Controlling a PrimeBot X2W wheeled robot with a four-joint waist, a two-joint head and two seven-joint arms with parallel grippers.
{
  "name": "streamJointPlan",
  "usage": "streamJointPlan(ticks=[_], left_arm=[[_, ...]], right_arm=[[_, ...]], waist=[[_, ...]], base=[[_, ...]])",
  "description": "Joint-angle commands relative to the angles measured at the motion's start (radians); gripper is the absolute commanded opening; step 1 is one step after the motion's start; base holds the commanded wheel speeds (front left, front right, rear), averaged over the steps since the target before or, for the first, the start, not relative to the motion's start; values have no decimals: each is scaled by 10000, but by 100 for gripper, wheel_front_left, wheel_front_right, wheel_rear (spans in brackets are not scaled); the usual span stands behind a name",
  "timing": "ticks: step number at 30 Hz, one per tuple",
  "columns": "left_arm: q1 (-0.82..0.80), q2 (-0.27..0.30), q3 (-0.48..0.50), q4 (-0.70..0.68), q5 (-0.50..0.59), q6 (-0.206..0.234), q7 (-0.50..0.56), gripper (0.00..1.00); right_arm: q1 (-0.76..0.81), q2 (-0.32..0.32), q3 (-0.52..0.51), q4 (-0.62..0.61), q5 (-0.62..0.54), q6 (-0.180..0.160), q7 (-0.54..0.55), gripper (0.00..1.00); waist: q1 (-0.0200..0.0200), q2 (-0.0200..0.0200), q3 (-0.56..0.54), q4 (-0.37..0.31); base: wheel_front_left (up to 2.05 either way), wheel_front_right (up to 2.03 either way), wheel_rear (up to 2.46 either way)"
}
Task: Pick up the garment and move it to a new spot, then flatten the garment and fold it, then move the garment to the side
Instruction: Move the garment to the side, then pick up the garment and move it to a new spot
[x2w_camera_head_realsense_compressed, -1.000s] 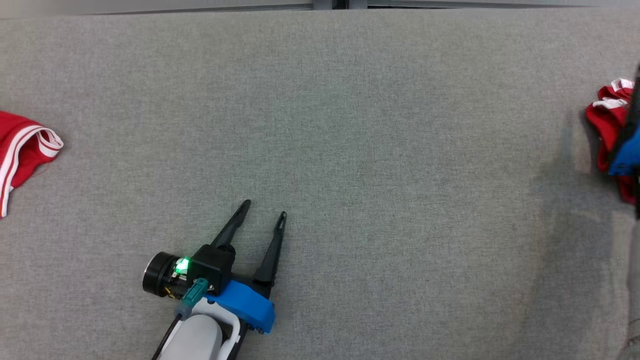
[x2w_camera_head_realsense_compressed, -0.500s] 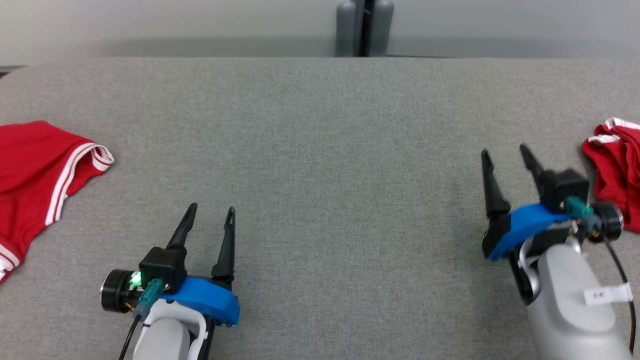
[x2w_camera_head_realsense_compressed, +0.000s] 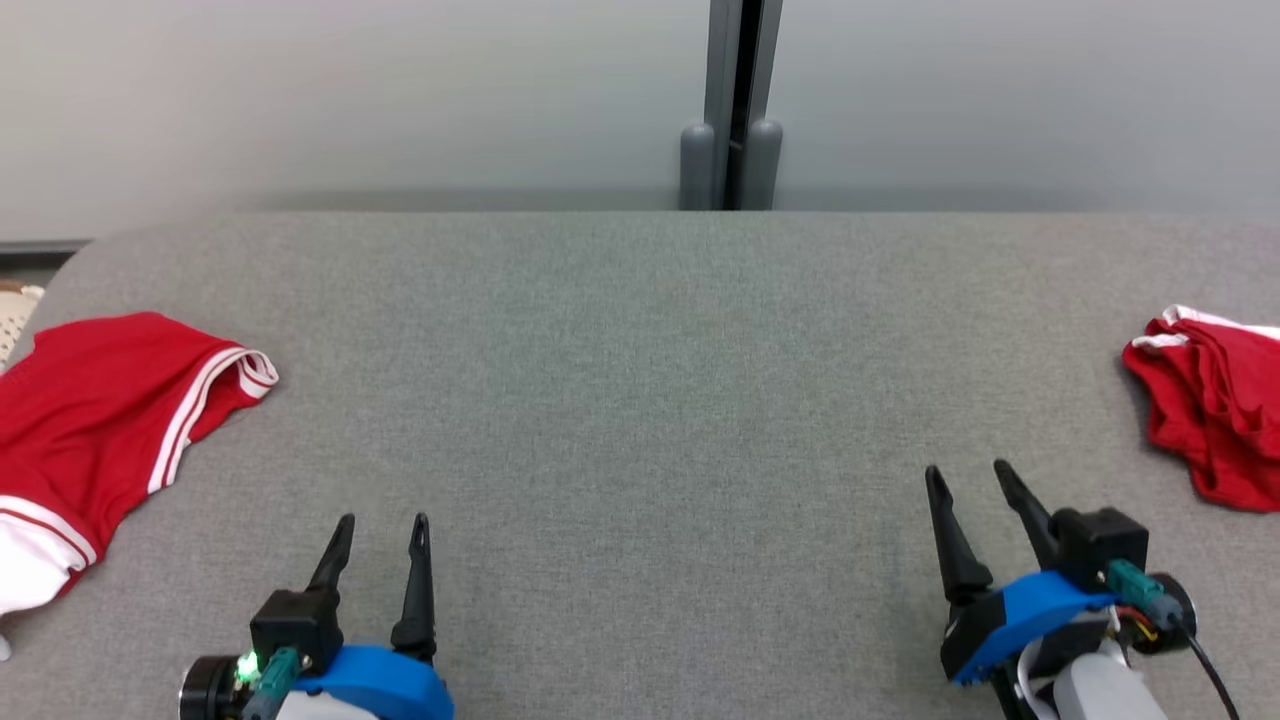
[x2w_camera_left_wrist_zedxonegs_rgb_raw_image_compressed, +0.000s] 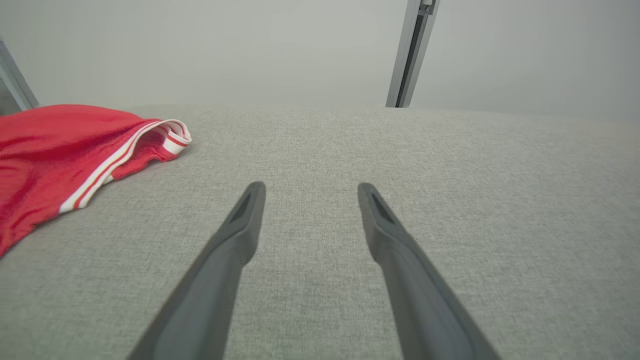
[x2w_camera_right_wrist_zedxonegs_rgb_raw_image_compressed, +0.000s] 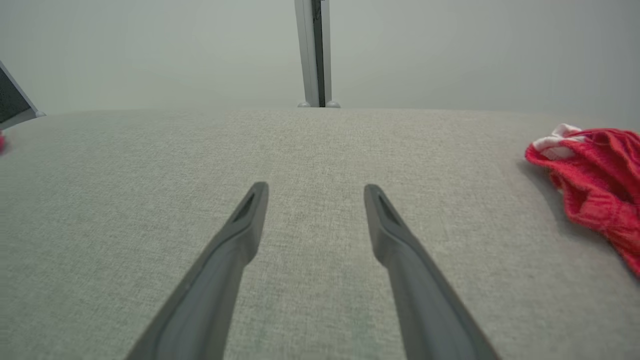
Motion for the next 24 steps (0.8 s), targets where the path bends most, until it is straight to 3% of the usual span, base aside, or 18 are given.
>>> streamJointPlan(ticks=[1,13,24], left_arm=[[186,-14,66,-2,-40,33,-2,100],[949,-59,-41,-135,-191,130,-2,100],[974,-54,-278,-148,-526,249,-2,100]], right_arm=[[310,1,4,-84,98,-3,-48,100],[1269,3,-145,-345,513,-3,-49,100],[1376,3,-95,-285,501,-2,-49,100]], waist=[[1,0,-206,-79],[1,0,-981,-21],[1,0,-892,335]], base=[[0,0,0],[0,0,0],[0,0,0]])
